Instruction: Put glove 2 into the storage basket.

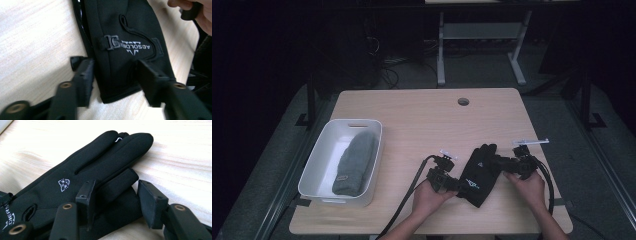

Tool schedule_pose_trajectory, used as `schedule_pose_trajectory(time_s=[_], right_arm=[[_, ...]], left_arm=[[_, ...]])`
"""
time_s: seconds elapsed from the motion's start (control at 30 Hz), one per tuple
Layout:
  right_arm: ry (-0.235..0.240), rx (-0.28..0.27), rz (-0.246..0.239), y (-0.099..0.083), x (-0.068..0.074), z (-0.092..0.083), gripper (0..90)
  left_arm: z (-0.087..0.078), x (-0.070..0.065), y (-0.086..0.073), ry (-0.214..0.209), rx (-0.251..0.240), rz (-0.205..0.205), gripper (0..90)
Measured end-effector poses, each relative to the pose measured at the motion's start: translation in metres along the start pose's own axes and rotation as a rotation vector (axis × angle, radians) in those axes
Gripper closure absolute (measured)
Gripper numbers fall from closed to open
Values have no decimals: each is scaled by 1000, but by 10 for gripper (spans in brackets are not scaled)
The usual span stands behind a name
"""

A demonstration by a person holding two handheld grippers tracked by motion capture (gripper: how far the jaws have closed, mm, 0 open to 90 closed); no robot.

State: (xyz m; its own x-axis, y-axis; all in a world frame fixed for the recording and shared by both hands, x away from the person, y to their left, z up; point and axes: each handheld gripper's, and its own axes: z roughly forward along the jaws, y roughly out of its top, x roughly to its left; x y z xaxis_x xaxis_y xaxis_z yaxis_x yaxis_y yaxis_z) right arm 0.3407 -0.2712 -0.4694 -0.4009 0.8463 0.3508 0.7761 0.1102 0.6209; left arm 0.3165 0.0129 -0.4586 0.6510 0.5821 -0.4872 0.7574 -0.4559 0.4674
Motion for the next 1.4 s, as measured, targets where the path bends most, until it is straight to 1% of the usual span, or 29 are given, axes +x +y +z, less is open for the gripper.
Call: schedule_pose_trajectory(time_s=[0.07, 0.1, 0.13, 0.17, 0.2, 0.23, 0.27, 0.3, 0.33, 0.37, 0.4, 0.43, 0.47, 0.5, 0.57, 0.6, 0.63, 0.67, 0.7, 0.73, 0.8, 0.93, 1.07, 1.1, 1.2, 1.23, 1.33, 1.4], right_arm=[[2, 1, 3, 0, 0, 0, 510], [11, -12, 5, -2, 0, 0, 529], [19, -16, 5, -2, -1, 1, 549], [34, -16, 21, -3, -1, 1, 580], [34, -16, 21, -3, -1, 1, 580], [63, -16, 39, -3, -3, 2, 628], [71, -18, 39, -3, -3, 3, 648], [79, -20, 46, -3, -3, 4, 671], [79, -20, 46, -3, -3, 4, 671], [94, -24, 54, -2, -3, 4, 706], [94, -24, 54, -2, -3, 4, 706], [109, -28, 67, -2, -4, 4, 727], [117, -28, 75, -2, -4, 4, 730], [125, -34, 84, -1, -5, 3, 733], [143, -40, 105, -1, -6, 2, 737], [143, -40, 105, -1, -6, 2, 737], [156, -53, 119, -1, -6, 0, 737], [156, -53, 119, -1, -6, 0, 737], [169, -67, 128, 0, -5, -1, 737], [172, -70, 131, 1, -5, -1, 737], [187, -81, 145, 2, -4, -2, 737], [200, -87, 156, 2, -2, -3, 737], [213, -95, 169, 3, -2, -4, 736], [214, -96, 169, 3, -2, -5, 736], [224, -99, 180, 4, -1, -6, 736], [231, -103, 185, 4, 0, -6, 736], [233, -100, 184, 6, 2, -7, 737], [244, -109, 174, 12, 6, -9, 736]], left_arm=[[2, -1, 0, 4, -2, -1, 585], [3, -1, 0, 19, -1, 22, 625], [3, -1, 0, 19, -4, 25, 656], [4, 0, 0, 14, -3, 26, 678], [4, 0, 0, 14, -3, 26, 707], [6, 0, 0, 6, -4, 35, 736], [6, 0, 0, 6, -4, 35, 756], [7, 1, 0, -10, -5, 32, 772], [7, 1, 0, -10, -5, 32, 783], [8, 2, -1, -21, -13, 28, 789], [8, 2, -1, -21, -13, 28, 792], [7, 3, -2, -23, -23, 32, 794], [7, 3, -3, -26, -24, 30, 797], [6, 3, -4, -31, -34, 18, 800], [5, 3, -4, -33, -36, 23, 802], [5, 3, -4, -33, -36, 23, 803], [4, 3, -5, -36, -45, 15, 804], [4, 3, -5, -36, -45, 15, 803], [2, 4, -6, -38, -47, 18, 804], [2, 3, -6, -39, -54, 11, 804], [0, 4, -7, -36, -50, 18, 805], [-2, 4, -8, -36, -57, 15, 806], [-5, 4, -8, -45, -64, 12, 807], [-6, 3, -8, -47, -75, 9, 807], [-7, 2, -9, -50, -77, 11, 807], [-10, 3, -10, -52, -76, 18, 807], [-12, 2, -10, -53, -83, 15, 806], [-18, 2, -11, -56, -96, 24, 806]])
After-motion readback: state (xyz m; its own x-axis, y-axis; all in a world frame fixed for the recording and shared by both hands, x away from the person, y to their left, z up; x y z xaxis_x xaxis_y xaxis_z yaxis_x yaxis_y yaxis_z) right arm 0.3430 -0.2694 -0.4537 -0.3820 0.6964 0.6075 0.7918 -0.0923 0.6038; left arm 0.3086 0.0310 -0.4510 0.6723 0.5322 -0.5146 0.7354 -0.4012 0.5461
